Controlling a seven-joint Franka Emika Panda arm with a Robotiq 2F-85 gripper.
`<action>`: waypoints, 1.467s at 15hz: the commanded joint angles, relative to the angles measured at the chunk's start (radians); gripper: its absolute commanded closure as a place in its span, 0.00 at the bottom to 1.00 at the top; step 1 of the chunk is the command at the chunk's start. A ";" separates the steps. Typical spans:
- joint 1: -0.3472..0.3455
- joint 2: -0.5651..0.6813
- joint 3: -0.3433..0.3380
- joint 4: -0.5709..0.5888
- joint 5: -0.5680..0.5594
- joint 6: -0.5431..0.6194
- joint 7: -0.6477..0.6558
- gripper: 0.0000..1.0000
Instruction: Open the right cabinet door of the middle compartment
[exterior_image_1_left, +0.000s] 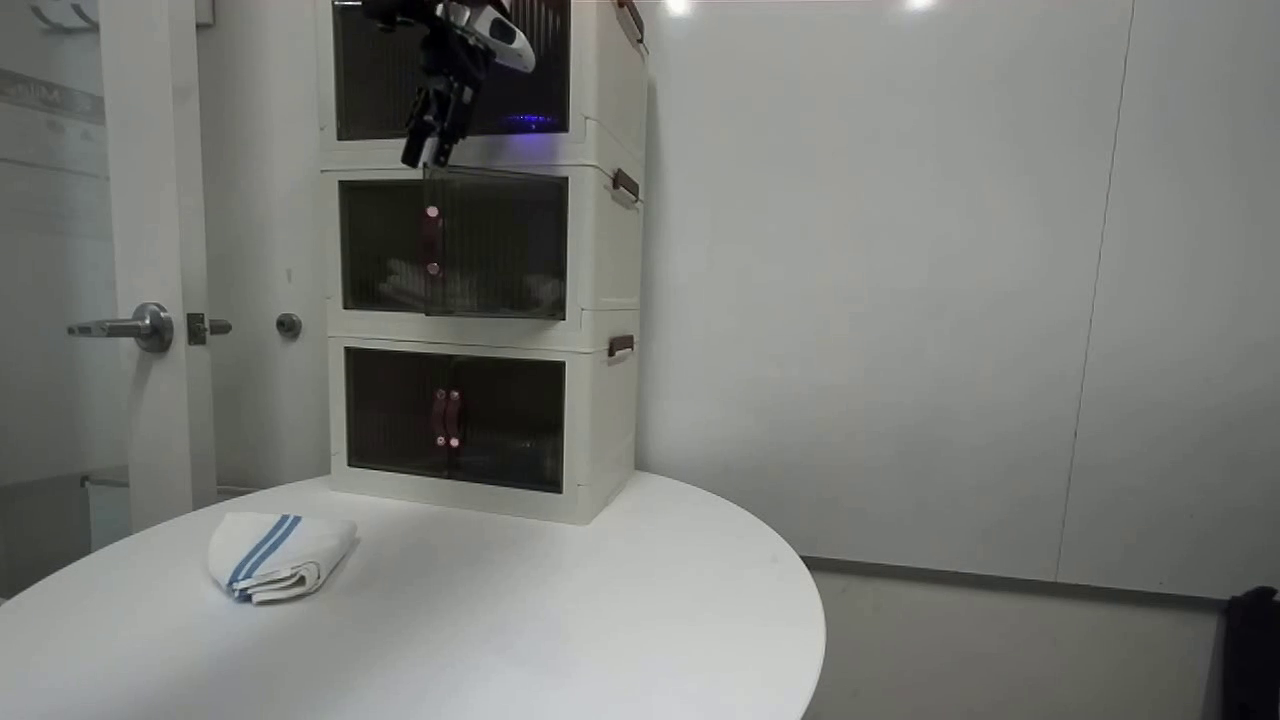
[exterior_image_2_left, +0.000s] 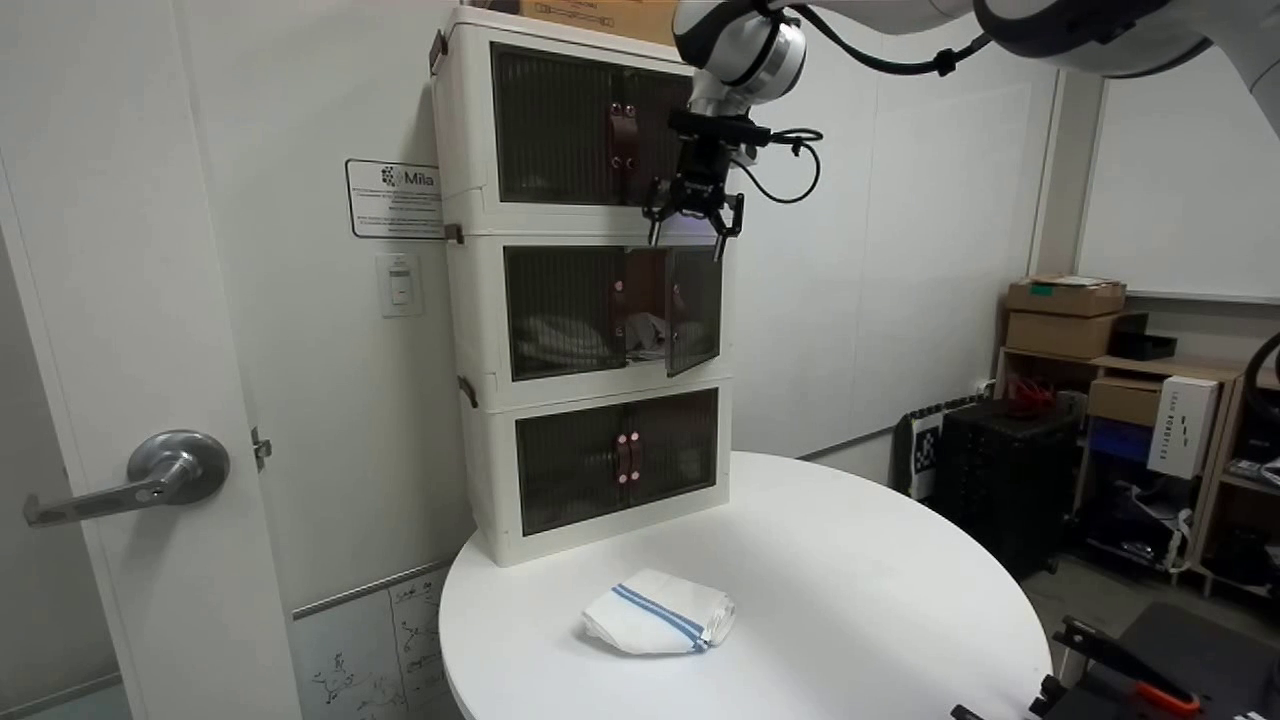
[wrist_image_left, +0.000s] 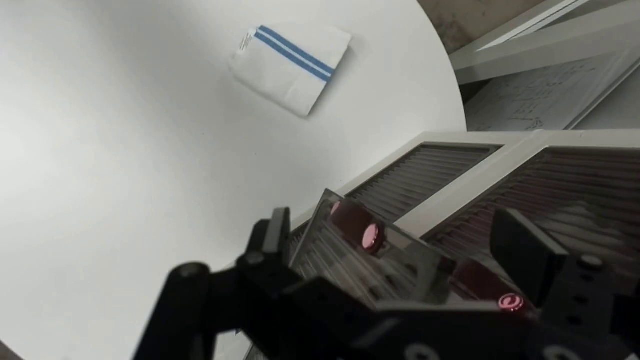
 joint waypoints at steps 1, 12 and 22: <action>-0.001 0.015 -0.009 0.007 -0.027 0.041 -0.023 0.00; -0.021 -0.021 -0.054 -0.065 -0.056 0.060 -0.001 0.00; -0.084 -0.083 -0.104 -0.149 -0.074 -0.012 -0.069 0.00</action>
